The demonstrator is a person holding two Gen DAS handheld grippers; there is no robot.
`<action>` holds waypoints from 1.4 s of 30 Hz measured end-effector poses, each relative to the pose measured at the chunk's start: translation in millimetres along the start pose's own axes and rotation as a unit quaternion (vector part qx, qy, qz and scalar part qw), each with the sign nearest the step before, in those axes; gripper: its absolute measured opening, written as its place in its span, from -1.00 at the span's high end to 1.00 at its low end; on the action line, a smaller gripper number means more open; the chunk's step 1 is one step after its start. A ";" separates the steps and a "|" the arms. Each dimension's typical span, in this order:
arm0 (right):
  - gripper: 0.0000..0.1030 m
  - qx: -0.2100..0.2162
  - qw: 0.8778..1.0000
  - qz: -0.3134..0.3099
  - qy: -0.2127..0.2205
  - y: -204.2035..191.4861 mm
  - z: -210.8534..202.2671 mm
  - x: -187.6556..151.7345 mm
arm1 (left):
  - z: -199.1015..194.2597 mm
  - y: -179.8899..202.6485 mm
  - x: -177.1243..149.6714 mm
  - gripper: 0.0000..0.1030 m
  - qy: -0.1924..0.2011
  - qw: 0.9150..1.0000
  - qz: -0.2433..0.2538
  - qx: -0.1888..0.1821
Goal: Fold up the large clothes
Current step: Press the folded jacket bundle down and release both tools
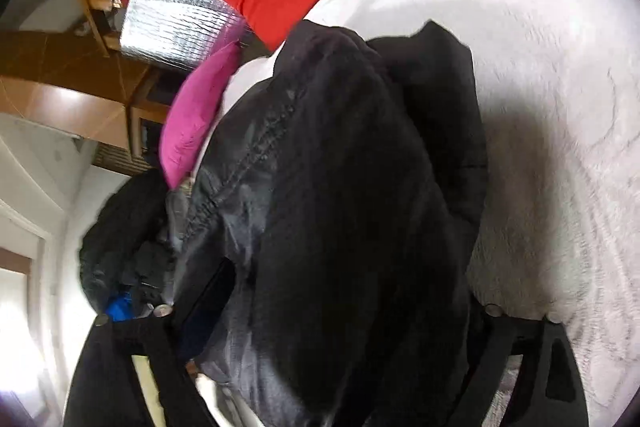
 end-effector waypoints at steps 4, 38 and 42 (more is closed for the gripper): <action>-0.19 -0.031 0.999 -0.017 0.010 -7.4 4.7 -0.9 | -5.4 3.0 1.4 -0.16 0.025 0.999 0.010 0.025; -0.27 -0.144 0.989 -0.033 0.030 -6.7 -128.1 -51.7 | -109.0 -5.1 -43.7 -0.38 0.002 0.993 0.037 0.109; -0.49 -0.195 0.968 -0.073 0.137 -28.5 -170.7 -28.9 | -135.1 8.4 -17.4 -0.42 0.086 0.983 0.065 0.149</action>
Point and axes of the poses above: each gripper's, at about its wrist camera, not at the fingertips, and z roughly the way its jaws point, y to its right, x to its top, the point moved 5 cm from there along z, roughly the way its jaws point, and after that the axes turned 6 degrees about y, right-handed, at the moved point
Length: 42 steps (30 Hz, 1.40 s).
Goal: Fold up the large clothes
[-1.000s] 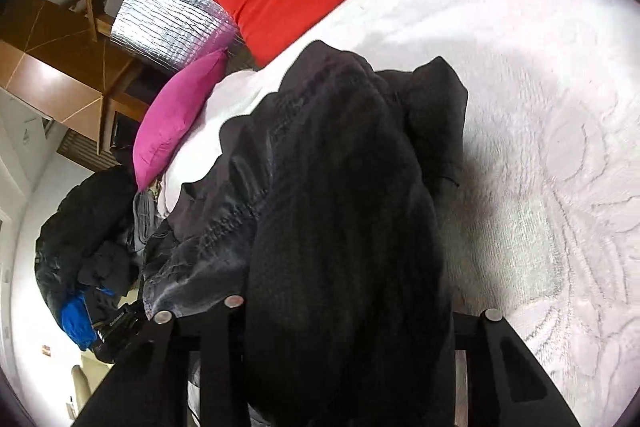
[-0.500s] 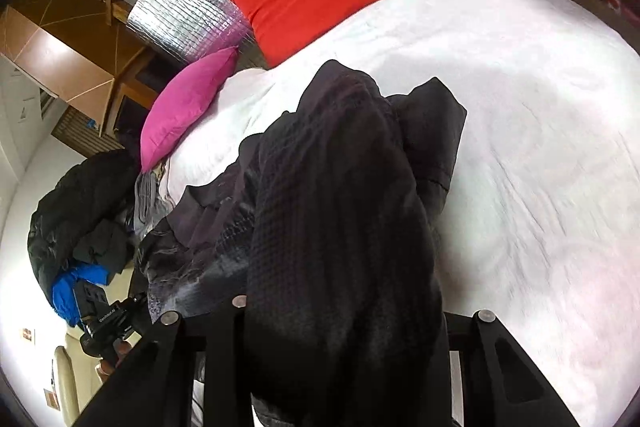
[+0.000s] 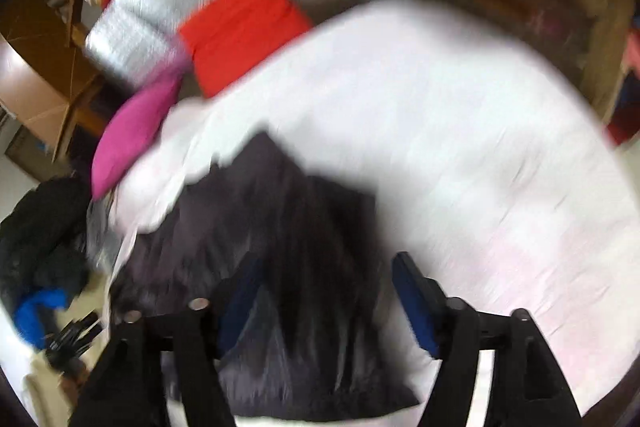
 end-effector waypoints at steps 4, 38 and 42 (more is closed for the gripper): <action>-0.50 0.081 0.997 -0.011 0.004 -55.9 12.5 13.7 | 8.1 51.7 13.0 -0.42 0.011 0.998 0.027 -0.055; 0.93 -0.001 0.964 -0.263 -0.033 -167.4 130.8 -3.9 | 98.1 165.6 -12.8 0.79 0.008 0.971 0.233 -0.054; 0.93 0.007 0.967 -0.254 -0.024 -174.3 133.5 5.8 | 96.1 172.7 3.2 0.80 0.033 0.972 0.228 -0.049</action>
Point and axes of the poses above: each gripper's, at about its wrist camera, not at the fingertips, and z roughly the way its jaws point, y to its right, x to its top, the point moved 5 cm from there along z, roughly the way its jaws point, and after that the axes turned 6 degrees about y, right-handed, at the moved point
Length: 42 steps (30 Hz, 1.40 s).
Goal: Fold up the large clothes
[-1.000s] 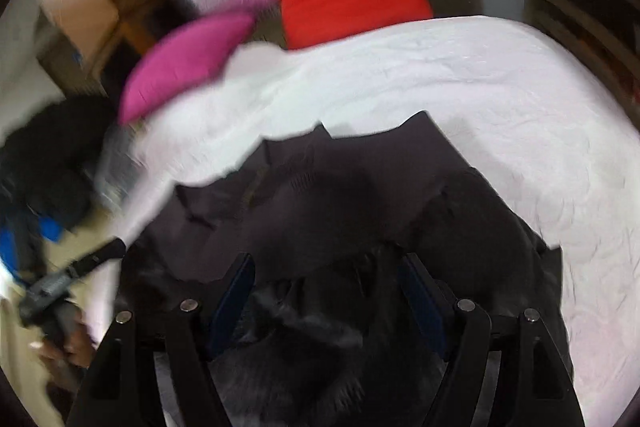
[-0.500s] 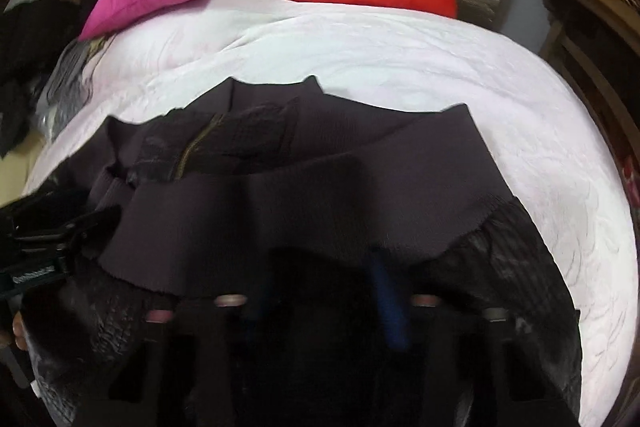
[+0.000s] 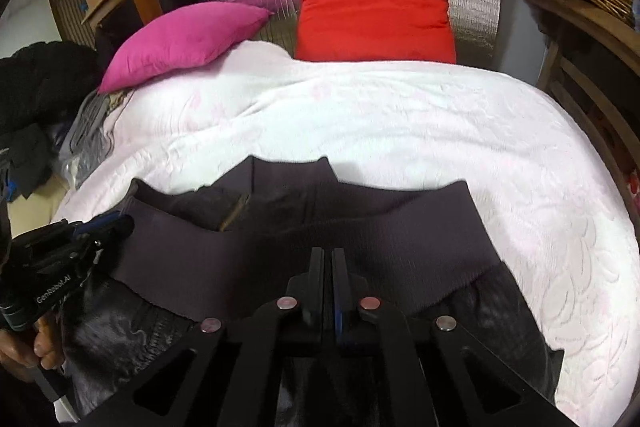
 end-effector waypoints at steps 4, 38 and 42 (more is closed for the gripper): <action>0.90 0.027 0.998 0.061 -0.023 20.4 7.4 4.1 | 2.7 -2.1 7.9 0.80 0.009 1.000 -0.011 0.003; 0.03 -0.025 0.988 0.155 0.005 61.8 23.7 -1.2 | 7.3 0.4 32.5 -0.29 0.041 0.983 0.076 0.160; -0.44 0.018 0.983 0.180 0.031 67.5 -22.9 2.9 | -55.1 -5.4 35.3 -0.55 0.077 0.982 0.061 0.163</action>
Point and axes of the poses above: each gripper's, at about its wrist camera, not at the fingertips, and z roughly the way its jaws point, y to its right, x to its top, the point moved 5 cm from there along z, roughly the way its jaws point, and after that the axes turned 6 degrees about y, right-handed, at the moved point
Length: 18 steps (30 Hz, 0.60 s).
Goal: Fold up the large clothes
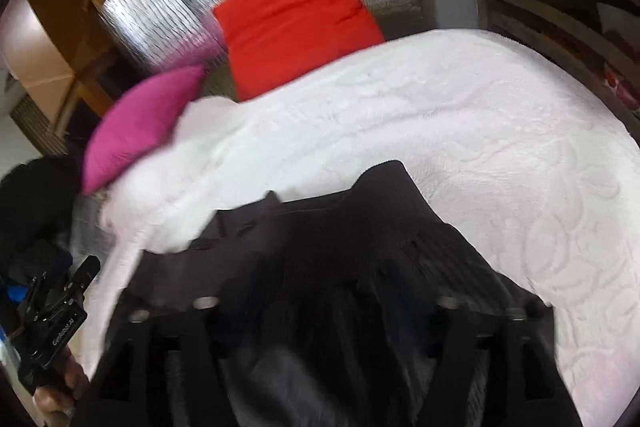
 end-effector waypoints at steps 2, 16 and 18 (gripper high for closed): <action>-0.44 0.025 1.000 -0.007 -0.001 -5.4 -22.0 -5.0 | -17.6 -13.7 -14.2 -0.55 -0.016 0.999 -0.035 -0.015; -0.27 0.055 0.991 -0.121 -0.024 -46.9 -92.3 -117.0 | -79.3 -5.0 -142.5 -0.55 -0.102 0.995 -0.016 0.006; -0.27 0.053 0.989 -0.124 -0.055 -51.2 -78.0 -132.7 | -64.2 0.4 -160.9 -0.55 -0.149 0.989 -0.004 -0.003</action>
Point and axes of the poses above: each gripper's, at about its wrist camera, not at the fingertips, and z roughly the way its jaws point, y to its right, x to its top, the point moved 5 cm from there along z, roughly the way its jaws point, and after that the axes turned 6 degrees about y, right-handed, at the moved point
